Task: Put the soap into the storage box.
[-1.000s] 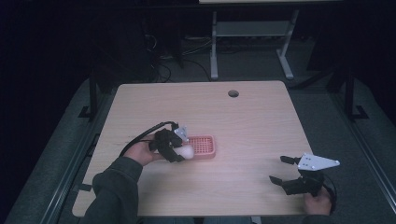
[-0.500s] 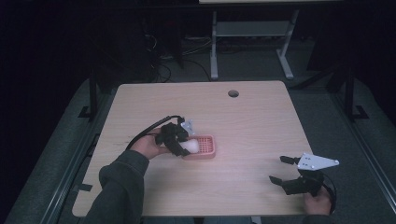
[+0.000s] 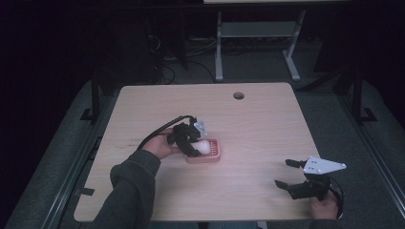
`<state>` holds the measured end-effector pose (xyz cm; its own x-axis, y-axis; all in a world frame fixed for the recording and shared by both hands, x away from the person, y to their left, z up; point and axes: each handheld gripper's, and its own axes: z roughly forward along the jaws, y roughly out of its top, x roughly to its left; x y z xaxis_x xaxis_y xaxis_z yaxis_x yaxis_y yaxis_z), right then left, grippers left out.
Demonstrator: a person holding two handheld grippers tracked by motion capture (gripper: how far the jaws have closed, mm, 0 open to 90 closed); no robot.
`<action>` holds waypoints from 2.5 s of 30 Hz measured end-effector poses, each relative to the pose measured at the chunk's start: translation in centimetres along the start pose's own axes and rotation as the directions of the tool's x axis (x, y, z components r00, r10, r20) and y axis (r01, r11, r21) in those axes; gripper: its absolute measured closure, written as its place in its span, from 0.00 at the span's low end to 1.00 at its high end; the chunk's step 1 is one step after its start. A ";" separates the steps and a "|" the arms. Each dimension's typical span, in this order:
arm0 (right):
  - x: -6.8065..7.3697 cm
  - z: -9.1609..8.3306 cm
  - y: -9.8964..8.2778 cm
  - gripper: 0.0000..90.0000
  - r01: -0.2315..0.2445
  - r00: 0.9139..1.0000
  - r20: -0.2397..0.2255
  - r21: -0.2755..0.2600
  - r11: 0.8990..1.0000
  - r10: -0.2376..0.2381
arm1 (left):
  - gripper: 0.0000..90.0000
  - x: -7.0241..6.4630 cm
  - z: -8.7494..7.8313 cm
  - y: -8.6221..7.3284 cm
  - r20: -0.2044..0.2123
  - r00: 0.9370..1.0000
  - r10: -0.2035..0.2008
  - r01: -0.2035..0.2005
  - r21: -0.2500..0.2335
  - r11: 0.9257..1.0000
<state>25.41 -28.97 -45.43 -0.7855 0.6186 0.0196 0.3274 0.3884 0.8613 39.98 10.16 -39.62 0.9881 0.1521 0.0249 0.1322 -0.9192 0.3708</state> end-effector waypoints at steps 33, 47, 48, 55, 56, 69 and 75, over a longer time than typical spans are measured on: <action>-0.1 0.0 -0.1 0.15 0.003 1.000 -0.003 0.001 1.000 -0.003 | 0.55 1.5 2.9 1.7 0.014 1.000 0.007 -0.008 0.058 0.998; -0.1 0.0 -0.1 0.15 -0.001 1.000 -0.004 0.000 1.000 0.001 | 0.55 1.6 3.1 1.8 0.017 1.000 0.009 -0.010 0.064 0.998; -0.1 0.0 -0.1 0.15 -0.001 1.000 -0.004 0.000 1.000 0.001 | 0.55 1.6 3.1 1.8 0.017 1.000 0.009 -0.010 0.064 0.998; -0.1 0.0 -0.1 0.15 0.001 1.000 -0.004 -0.001 1.000 -0.001 | 0.55 1.6 3.3 2.0 0.017 1.000 0.012 -0.013 0.077 0.997; -0.1 0.0 -0.1 0.15 0.001 1.000 -0.004 -0.001 1.000 -0.001 | 0.55 1.6 3.3 2.0 0.017 1.000 0.011 -0.012 0.077 0.997; -0.1 0.1 -0.1 0.15 0.000 1.000 -0.004 0.000 1.000 0.000 | 0.48 1.4 2.0 1.7 0.005 1.000 -0.003 0.002 0.038 0.999; -0.1 0.2 0.0 0.15 0.001 1.000 -0.005 0.003 1.000 -0.001 | 0.45 0.9 1.4 1.3 -0.005 1.000 -0.007 0.007 0.025 1.000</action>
<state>25.55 -28.93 -45.54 -0.7881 0.6152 0.0214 0.3282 0.3906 0.8601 41.20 8.55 -40.41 0.9867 0.1601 0.0269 0.1409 -0.9271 0.3473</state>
